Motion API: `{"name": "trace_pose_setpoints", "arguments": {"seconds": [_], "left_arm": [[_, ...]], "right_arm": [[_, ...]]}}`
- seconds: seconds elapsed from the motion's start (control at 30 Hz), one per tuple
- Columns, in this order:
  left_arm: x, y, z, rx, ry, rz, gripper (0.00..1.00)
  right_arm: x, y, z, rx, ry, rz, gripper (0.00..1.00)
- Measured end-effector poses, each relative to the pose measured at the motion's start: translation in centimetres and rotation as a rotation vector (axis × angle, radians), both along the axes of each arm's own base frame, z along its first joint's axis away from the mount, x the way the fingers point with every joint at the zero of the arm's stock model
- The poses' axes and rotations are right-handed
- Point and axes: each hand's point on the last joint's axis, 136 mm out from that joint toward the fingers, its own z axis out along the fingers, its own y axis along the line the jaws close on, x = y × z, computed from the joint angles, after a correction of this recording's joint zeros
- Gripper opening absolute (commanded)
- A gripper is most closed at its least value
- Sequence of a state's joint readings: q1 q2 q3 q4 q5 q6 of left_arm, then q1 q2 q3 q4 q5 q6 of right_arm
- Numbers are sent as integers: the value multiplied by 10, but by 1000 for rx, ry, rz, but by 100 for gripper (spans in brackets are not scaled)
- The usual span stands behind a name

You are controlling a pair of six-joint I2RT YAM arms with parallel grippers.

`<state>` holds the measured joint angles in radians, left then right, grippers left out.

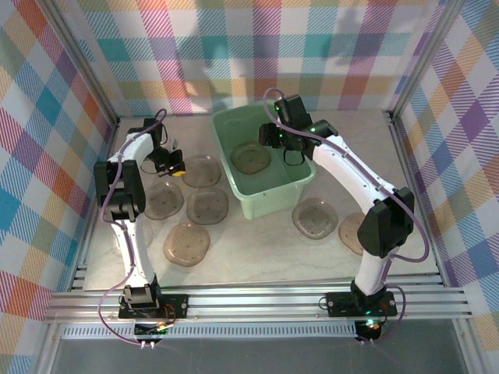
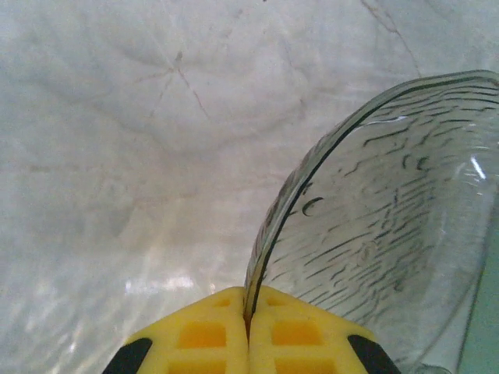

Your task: Place the plates into the plastic bin on the countertop

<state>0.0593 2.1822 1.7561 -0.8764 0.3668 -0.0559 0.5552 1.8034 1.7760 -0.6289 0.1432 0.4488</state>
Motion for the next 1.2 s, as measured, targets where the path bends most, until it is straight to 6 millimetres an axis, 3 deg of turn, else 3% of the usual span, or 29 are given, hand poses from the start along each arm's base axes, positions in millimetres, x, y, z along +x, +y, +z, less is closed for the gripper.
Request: {"name": "trace_pose_setpoints", "arguments": {"seconds": [0.2,0.47,0.57,0.67,0.83,0.93,1.07,1.2], "left_arm": [[6,9,46,59,-116,20,0],[12,24,135,143,-348,80,0],[11,26,169,154,-432,91,0],[13,23,204,149,-525,92,0],[11,0,257,70,-662,36,0],[8,-22,277,15,-708,-22,0],[1,-57,285,-59,-726,-120,0],[-7,-82,287,-107,-729,-194,0]], "right_arm": [[-1,2,1,12,5,4,53],[-9,14,6,44,13,91,55],[-14,27,21,80,-8,175,57],[-21,44,52,149,-55,290,59],[-38,69,105,264,-144,471,58],[-41,77,125,297,-186,534,54],[-38,85,135,314,-206,568,50],[-32,87,126,296,-181,563,47]]}}
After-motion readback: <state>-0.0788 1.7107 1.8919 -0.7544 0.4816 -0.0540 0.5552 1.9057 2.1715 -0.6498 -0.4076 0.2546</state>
